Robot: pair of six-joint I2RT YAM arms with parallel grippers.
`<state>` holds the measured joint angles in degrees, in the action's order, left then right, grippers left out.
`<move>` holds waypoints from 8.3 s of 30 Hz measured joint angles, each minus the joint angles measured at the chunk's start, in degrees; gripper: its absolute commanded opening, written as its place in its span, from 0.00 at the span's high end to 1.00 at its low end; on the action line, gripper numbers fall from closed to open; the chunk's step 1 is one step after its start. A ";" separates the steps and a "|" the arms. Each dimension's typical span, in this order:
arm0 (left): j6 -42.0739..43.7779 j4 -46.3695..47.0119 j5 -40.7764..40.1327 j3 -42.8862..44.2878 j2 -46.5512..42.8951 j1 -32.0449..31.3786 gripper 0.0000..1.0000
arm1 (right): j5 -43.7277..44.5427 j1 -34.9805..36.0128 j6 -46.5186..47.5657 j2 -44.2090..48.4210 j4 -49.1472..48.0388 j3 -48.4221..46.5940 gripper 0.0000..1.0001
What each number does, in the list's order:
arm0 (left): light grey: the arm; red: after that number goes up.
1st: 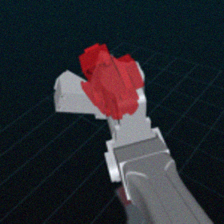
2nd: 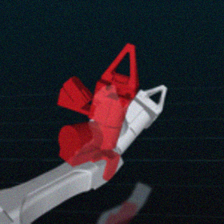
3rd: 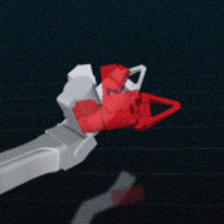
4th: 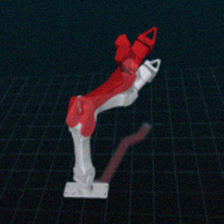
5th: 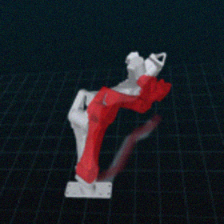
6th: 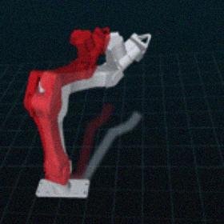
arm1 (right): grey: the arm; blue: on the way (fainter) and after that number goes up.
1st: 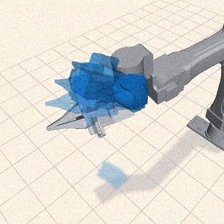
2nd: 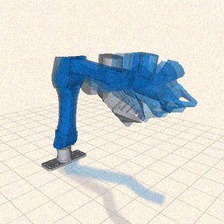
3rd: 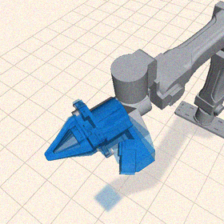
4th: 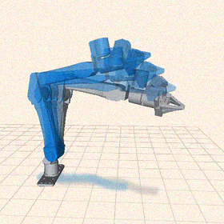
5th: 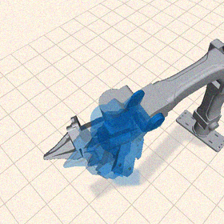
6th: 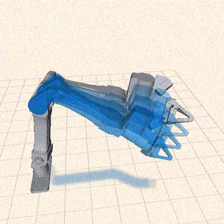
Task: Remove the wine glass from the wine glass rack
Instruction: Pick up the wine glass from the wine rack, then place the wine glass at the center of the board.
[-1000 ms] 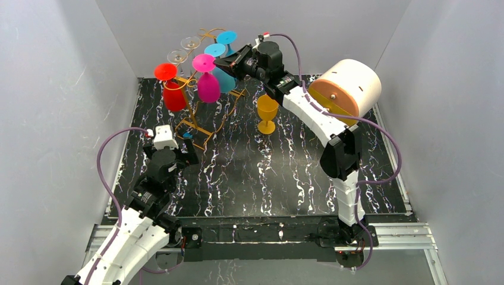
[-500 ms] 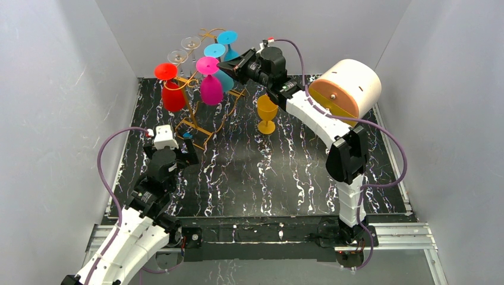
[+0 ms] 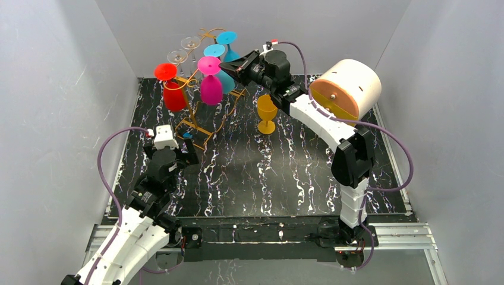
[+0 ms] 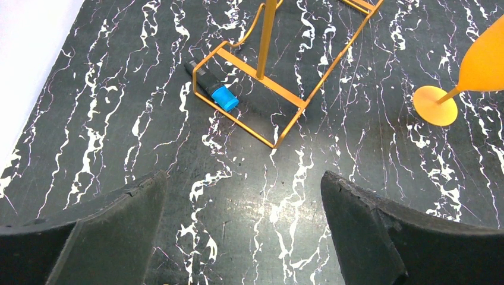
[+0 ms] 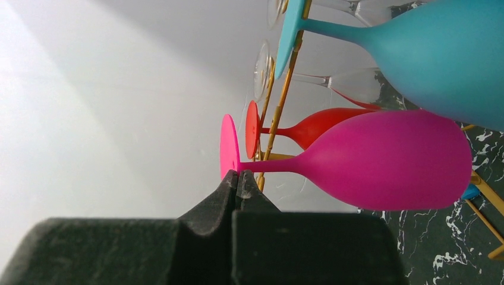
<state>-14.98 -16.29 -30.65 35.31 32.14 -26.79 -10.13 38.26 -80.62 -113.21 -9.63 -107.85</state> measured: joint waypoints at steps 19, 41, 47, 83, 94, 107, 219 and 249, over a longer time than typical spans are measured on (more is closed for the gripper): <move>-1.05 -3.10 0.74 1.20 -0.39 0.00 0.02 | -5.81 0.00 5.64 17.09 -10.34 22.38 0.99; -10.64 -4.87 42.82 14.58 3.82 0.04 0.09 | -38.32 0.07 28.15 26.51 -14.56 41.53 0.99; -15.10 -0.07 53.55 13.99 7.15 0.04 0.32 | -39.76 0.07 32.28 28.17 -11.91 43.08 0.99; -27.12 20.92 69.11 5.25 10.40 0.09 0.96 | -46.62 1.33 41.90 32.22 -9.55 44.04 0.99; -28.79 22.29 69.05 3.61 10.91 0.04 0.48 | -40.81 2.40 44.78 36.74 -9.81 49.37 0.99; -31.32 23.15 71.52 2.43 14.60 -2.73 0.43 | -31.26 2.91 47.41 41.92 -16.52 55.65 0.99; 61.05 -9.16 93.24 0.48 12.57 -5.27 1.00 | -49.35 -5.49 47.34 35.17 -0.87 51.39 0.46; 71.63 -22.82 94.31 7.56 15.85 -5.29 1.00 | -60.28 -3.98 33.14 28.06 -6.34 46.36 0.80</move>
<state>56.64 -39.11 63.66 42.87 47.99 -32.08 -70.41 34.28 -47.48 -85.14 -15.97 -61.49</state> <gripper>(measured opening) 0.029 0.226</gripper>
